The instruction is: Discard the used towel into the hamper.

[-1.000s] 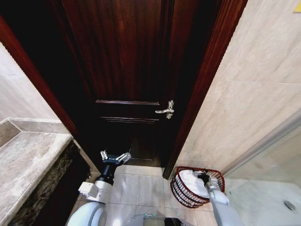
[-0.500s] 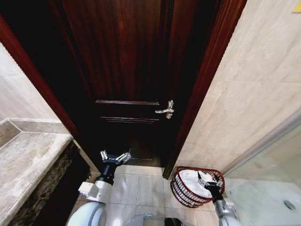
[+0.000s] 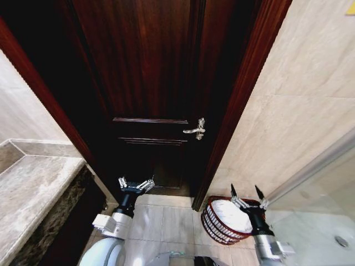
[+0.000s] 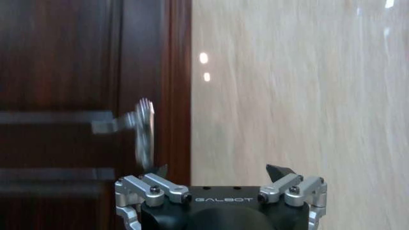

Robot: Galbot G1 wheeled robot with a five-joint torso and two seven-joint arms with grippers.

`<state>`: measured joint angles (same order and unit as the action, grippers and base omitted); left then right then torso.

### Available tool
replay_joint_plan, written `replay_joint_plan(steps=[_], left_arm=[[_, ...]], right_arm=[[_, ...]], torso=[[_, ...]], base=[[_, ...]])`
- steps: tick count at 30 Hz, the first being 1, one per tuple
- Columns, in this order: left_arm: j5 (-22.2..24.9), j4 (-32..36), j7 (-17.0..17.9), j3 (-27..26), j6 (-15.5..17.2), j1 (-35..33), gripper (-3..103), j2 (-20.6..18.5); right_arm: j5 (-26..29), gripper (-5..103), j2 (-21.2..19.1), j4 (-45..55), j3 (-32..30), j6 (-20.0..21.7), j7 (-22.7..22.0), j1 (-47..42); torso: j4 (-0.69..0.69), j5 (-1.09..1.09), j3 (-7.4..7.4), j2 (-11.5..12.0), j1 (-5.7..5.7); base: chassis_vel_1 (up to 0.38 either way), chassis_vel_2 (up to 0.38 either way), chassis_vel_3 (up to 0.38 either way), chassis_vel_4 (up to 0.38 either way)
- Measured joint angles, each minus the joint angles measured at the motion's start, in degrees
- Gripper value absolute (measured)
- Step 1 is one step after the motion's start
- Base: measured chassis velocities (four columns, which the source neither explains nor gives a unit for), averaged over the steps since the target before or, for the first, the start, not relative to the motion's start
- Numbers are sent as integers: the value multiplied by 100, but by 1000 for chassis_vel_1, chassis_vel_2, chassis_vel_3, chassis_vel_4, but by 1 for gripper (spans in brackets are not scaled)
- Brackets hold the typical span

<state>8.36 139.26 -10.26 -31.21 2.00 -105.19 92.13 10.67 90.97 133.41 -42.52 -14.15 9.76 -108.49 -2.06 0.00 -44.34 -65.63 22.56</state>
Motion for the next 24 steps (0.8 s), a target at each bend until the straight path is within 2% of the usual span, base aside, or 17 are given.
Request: replay_joint_plan(steps=[1, 5, 13, 17, 19, 24], left_arm=[[0, 0, 0, 0, 0, 0, 100, 0], [0, 0, 0, 0, 0, 0, 100, 0], [0, 0, 0, 0, 0, 0, 100, 0], [0, 0, 0, 0, 0, 0, 100, 0], [0, 0, 0, 0, 0, 0, 100, 0], [0, 0, 0, 0, 0, 0, 100, 0]], right_arm=[[-80, 100, 83, 387, 44, 18, 26, -90], [-227, 100, 115, 739, 65, 76, 152, -160], [-84, 100, 83, 646, 18, 244, 170, -185], [-141, 100, 74, 231, 71, 42, 187, -206], [-240, 100, 74, -141, 85, -217, 200, -177], [-238, 100, 51, -309, 163, -291, 183, -160]], torso=[[1, -2, 0, 0, 0], [1, 0, 0, 0, 0], [1, 0, 0, 0, 0], [1, -1, 0, 0, 0], [1, 2, 0, 0, 0], [1, 0, 0, 0, 0]], base=[[0, 0, 0, 0], [0, 0, 0, 0], [0, 0, 0, 0], [0, 0, 0, 0], [0, 0, 0, 0], [0, 0, 0, 0]])
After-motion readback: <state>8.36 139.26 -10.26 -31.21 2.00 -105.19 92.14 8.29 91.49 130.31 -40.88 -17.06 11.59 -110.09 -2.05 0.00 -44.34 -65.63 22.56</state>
